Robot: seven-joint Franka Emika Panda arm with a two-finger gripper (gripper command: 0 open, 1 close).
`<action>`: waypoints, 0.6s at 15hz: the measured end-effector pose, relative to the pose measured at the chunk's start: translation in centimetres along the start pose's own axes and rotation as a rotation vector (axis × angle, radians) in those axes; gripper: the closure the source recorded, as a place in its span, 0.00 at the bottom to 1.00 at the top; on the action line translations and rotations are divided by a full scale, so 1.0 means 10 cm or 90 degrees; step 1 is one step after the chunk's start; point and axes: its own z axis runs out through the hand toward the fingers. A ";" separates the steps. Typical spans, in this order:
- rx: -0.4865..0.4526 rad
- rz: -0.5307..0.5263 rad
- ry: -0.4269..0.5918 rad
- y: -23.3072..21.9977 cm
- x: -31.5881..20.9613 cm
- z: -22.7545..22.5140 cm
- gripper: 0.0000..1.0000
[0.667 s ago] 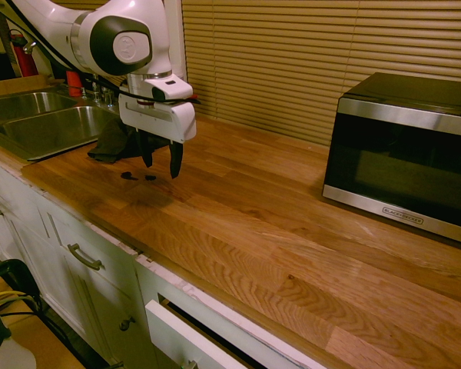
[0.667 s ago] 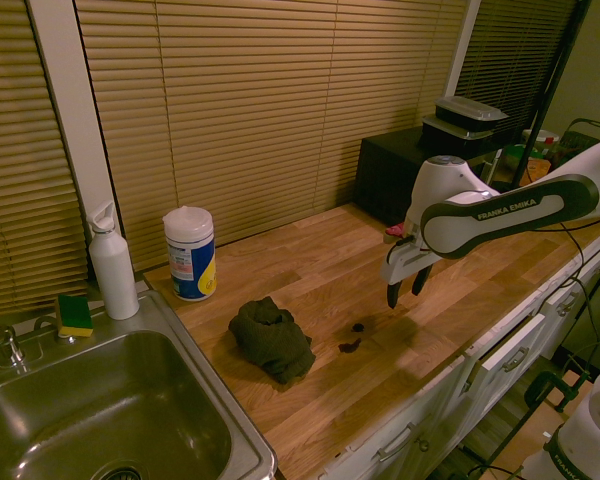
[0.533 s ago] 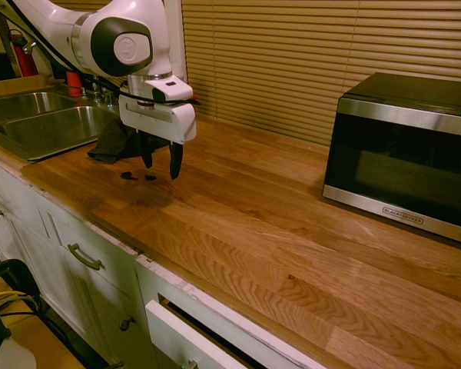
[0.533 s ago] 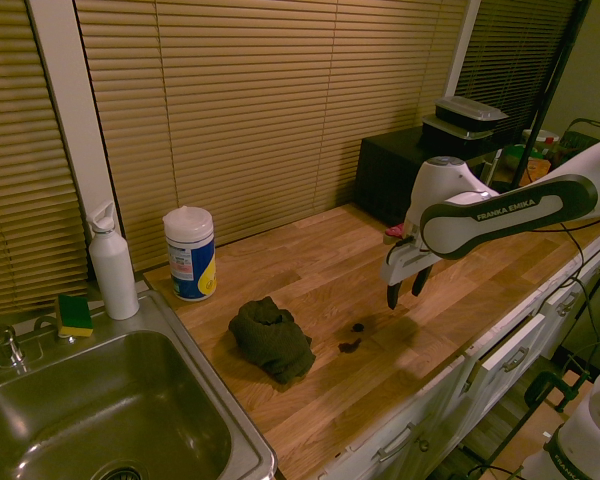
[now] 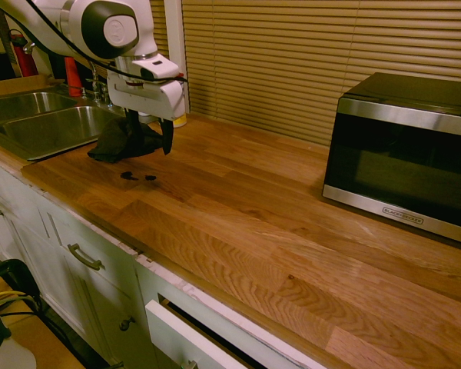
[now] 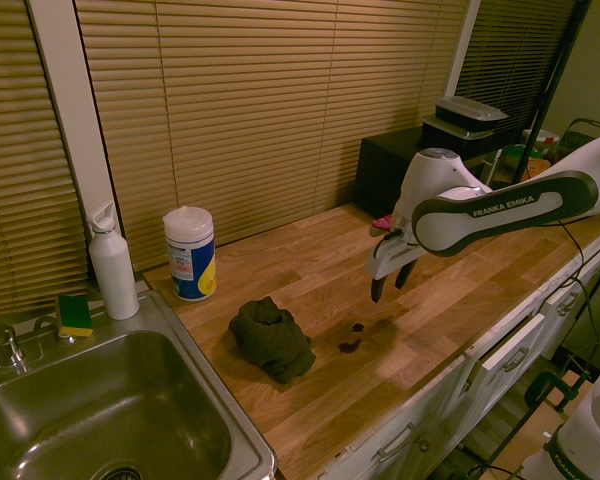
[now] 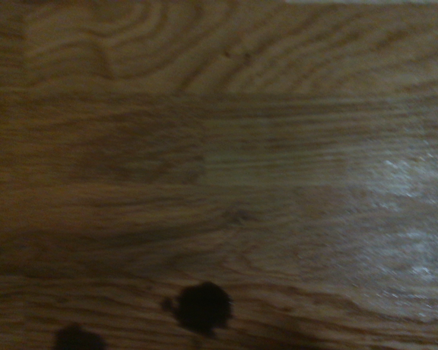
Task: Clear the spill
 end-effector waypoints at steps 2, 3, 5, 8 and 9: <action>0.005 -0.014 0.005 -0.32 -0.22 -0.03 0.00; 0.009 -0.021 0.006 -0.47 -0.32 -0.05 0.00; 0.018 -0.040 0.009 -0.76 -0.47 -0.09 0.00; 0.032 -0.062 0.008 -1.14 -0.63 -0.12 0.00; 0.037 -0.068 0.004 -1.26 -0.67 -0.11 0.00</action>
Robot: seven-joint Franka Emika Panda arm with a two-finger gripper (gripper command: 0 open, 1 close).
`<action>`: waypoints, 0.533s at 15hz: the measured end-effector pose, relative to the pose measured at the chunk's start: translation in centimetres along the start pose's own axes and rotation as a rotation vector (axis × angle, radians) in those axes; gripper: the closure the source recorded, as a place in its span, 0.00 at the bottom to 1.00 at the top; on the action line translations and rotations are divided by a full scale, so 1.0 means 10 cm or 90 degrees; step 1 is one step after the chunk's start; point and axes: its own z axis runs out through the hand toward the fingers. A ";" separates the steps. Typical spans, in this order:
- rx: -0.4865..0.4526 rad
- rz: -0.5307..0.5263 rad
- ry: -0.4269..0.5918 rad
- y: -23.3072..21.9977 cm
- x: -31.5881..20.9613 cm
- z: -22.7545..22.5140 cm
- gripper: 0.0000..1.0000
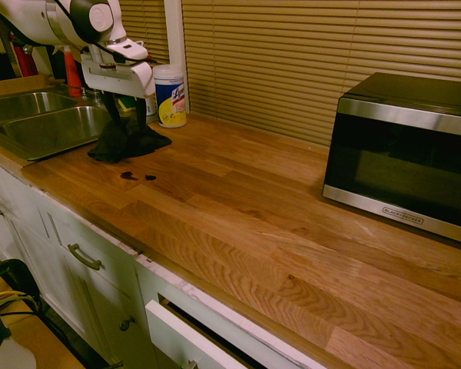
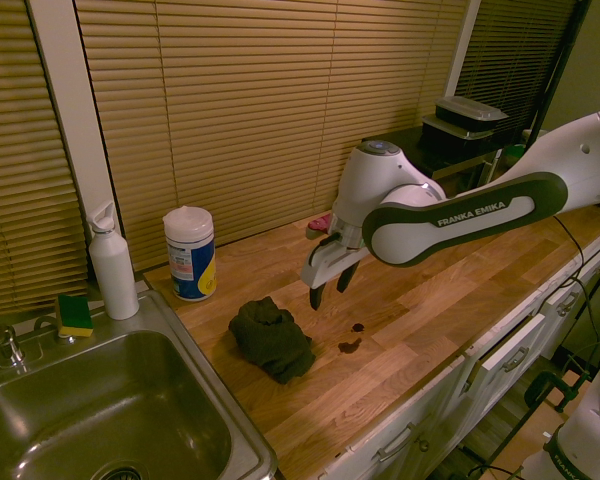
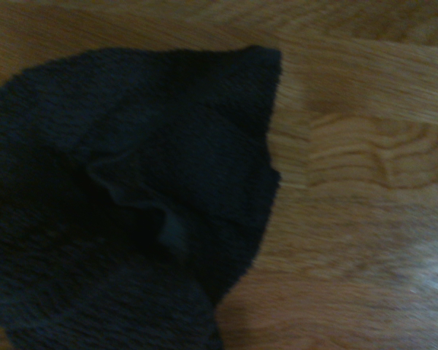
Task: Clear the spill
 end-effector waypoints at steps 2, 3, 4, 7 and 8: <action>0.008 -0.012 -0.009 -0.23 -0.08 0.04 0.00; 0.010 -0.017 -0.012 -0.33 -0.11 0.05 0.00; 0.013 -0.022 -0.013 -0.43 -0.15 0.07 0.00; 0.015 -0.034 -0.012 -0.66 -0.27 0.12 0.00; 0.015 -0.037 -0.009 -0.73 -0.30 0.14 0.00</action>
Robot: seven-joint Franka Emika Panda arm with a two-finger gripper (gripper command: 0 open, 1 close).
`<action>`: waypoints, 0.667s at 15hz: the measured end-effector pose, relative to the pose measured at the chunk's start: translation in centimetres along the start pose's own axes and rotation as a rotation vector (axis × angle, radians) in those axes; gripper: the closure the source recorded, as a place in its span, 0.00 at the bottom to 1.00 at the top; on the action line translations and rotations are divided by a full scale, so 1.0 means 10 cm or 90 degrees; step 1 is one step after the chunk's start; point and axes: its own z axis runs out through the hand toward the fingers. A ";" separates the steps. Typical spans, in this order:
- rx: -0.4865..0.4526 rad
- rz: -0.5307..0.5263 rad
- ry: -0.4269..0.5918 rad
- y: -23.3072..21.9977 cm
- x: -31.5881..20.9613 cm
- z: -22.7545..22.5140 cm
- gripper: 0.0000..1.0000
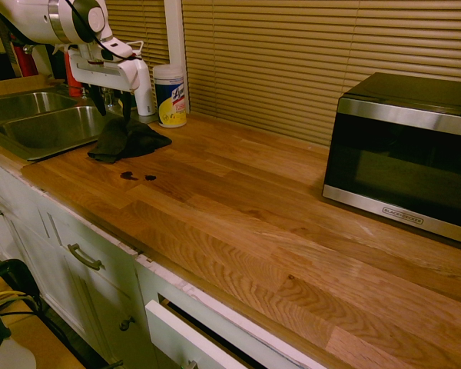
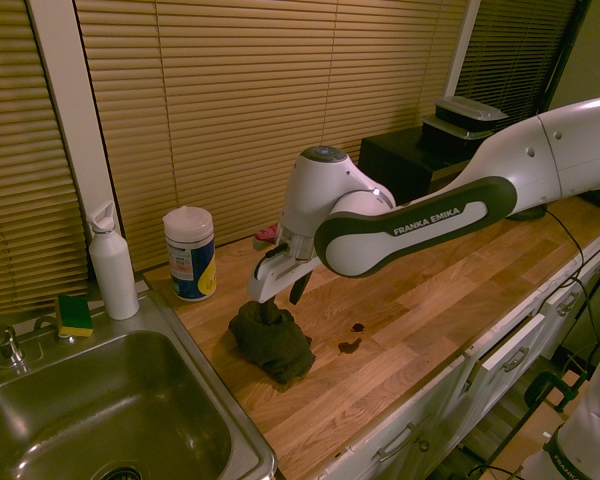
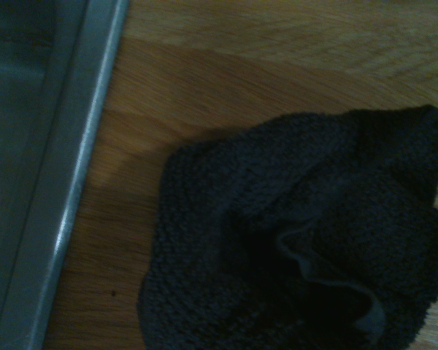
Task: Clear the spill
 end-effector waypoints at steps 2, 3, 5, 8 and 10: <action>-0.003 -0.005 0.005 -0.14 -0.05 0.08 0.00; -0.006 -0.006 0.008 -0.19 -0.09 0.12 0.00; -0.016 -0.008 0.016 -0.28 -0.18 0.24 0.00; -0.038 0.004 0.040 -0.35 -0.17 0.49 0.00; -0.049 0.011 0.048 -0.35 -0.11 0.68 1.00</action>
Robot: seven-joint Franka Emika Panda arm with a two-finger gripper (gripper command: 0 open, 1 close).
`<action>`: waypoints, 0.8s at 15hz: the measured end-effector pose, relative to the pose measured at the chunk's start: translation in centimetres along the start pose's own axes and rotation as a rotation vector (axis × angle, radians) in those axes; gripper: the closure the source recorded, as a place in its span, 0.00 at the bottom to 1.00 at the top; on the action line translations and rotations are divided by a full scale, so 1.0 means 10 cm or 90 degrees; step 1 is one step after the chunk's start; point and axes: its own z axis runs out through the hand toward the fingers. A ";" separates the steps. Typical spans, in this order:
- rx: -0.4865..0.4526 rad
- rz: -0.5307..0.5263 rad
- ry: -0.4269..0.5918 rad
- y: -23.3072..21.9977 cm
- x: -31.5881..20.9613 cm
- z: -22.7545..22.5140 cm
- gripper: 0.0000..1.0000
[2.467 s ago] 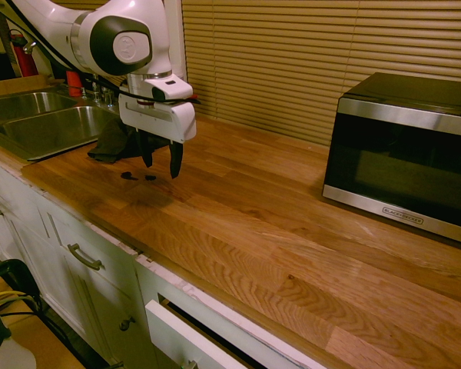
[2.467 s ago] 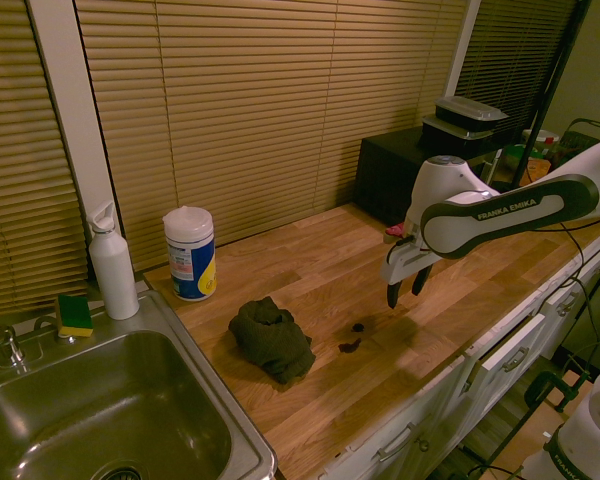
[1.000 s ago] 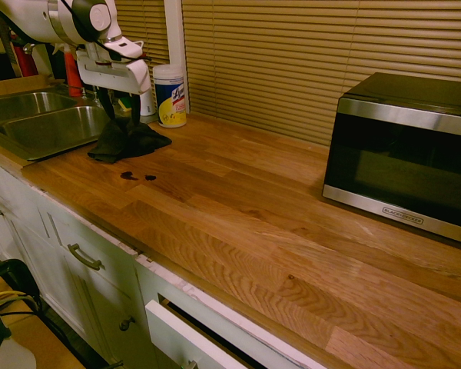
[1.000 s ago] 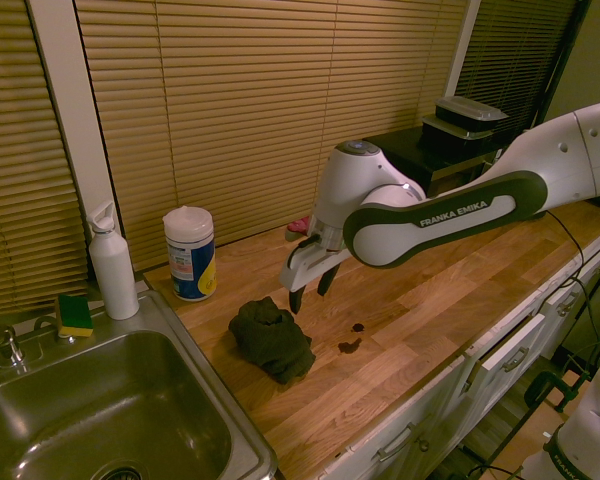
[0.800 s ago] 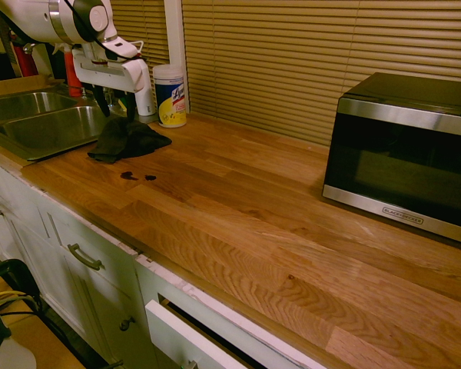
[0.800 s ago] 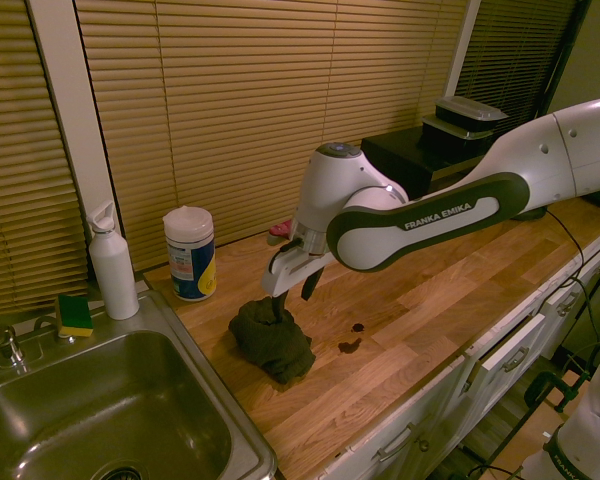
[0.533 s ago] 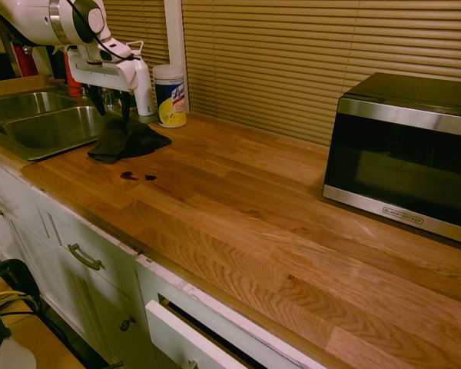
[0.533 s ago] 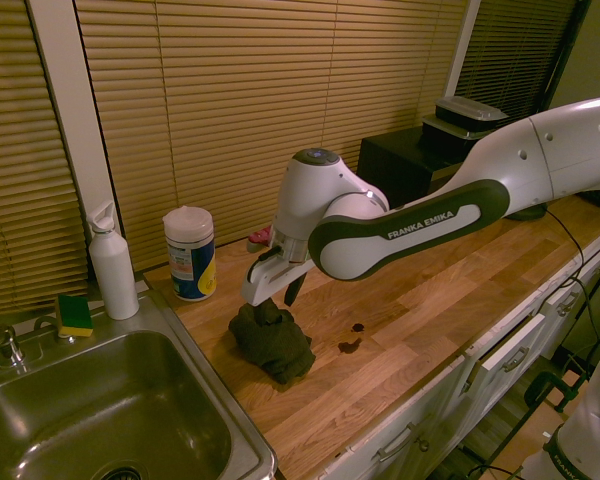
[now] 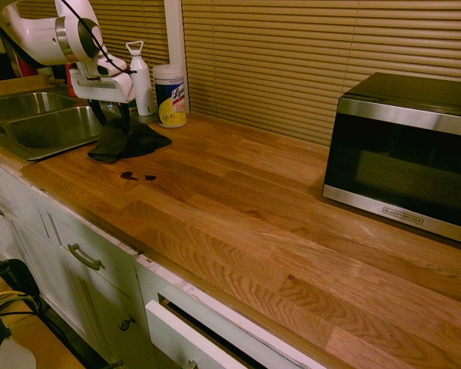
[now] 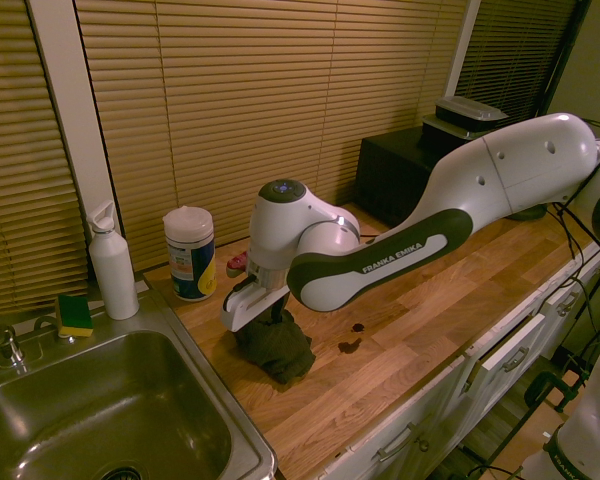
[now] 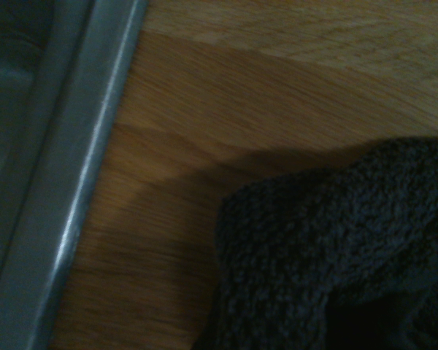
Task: Clear the spill
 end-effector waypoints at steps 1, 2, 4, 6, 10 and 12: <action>-0.003 0.004 0.002 -0.01 0.02 0.06 1.00; -0.005 0.007 0.002 -0.02 0.03 0.09 1.00; -0.007 0.012 0.004 -0.02 0.04 0.11 1.00; -0.009 0.018 0.004 -0.01 0.06 0.11 1.00; -0.013 0.026 0.002 0.02 0.10 0.16 1.00; -0.015 0.033 -0.001 0.03 0.13 0.17 1.00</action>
